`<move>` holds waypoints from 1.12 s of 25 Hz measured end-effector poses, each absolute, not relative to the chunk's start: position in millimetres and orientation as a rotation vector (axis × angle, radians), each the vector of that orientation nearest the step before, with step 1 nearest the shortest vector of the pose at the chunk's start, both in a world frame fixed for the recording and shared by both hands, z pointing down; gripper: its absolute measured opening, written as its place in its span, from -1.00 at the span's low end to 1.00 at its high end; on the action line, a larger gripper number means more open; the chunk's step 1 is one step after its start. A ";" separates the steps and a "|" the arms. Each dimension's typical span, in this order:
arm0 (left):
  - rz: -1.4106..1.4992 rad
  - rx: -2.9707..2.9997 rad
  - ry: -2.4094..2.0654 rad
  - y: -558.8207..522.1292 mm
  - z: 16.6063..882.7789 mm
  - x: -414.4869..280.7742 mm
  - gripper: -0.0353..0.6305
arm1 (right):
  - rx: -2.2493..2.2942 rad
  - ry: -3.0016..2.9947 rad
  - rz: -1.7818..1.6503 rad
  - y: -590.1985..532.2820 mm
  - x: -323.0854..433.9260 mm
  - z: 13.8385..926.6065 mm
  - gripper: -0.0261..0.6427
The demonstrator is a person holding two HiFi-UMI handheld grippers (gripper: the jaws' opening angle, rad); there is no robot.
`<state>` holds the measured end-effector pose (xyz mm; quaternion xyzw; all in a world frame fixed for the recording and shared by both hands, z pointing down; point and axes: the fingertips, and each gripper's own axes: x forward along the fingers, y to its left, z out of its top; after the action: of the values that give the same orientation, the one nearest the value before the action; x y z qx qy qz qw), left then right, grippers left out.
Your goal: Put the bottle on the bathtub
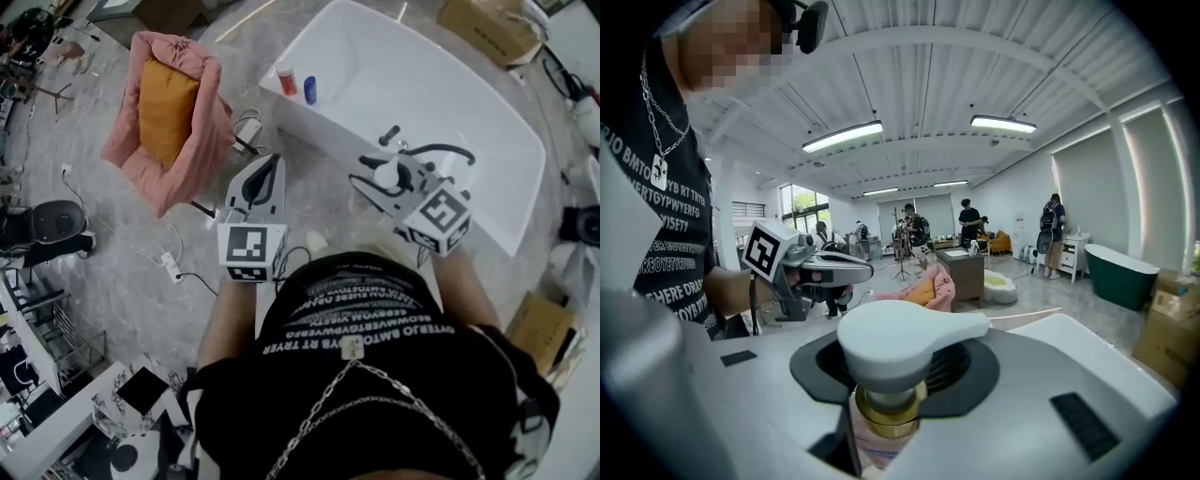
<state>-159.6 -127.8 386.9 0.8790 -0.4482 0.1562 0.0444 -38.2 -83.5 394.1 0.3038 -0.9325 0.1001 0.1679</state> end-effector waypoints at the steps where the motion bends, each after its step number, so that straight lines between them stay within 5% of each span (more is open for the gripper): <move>1: 0.474 2.680 -1.363 -130.9 387.6 -161.1 -0.90 | 0.866 -2.649 0.285 -85.3 -39.2 394.7 -0.53; 28: 0.555 2.596 -1.430 -222.6 392.0 -127.0 -0.90 | 0.846 -2.593 0.373 -209.1 14.0 459.1 -0.53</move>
<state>-127.0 -222.6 392.0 0.8592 -0.4733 0.1837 0.0632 14.0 -209.1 459.1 0.3016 -0.9242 0.1331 0.1929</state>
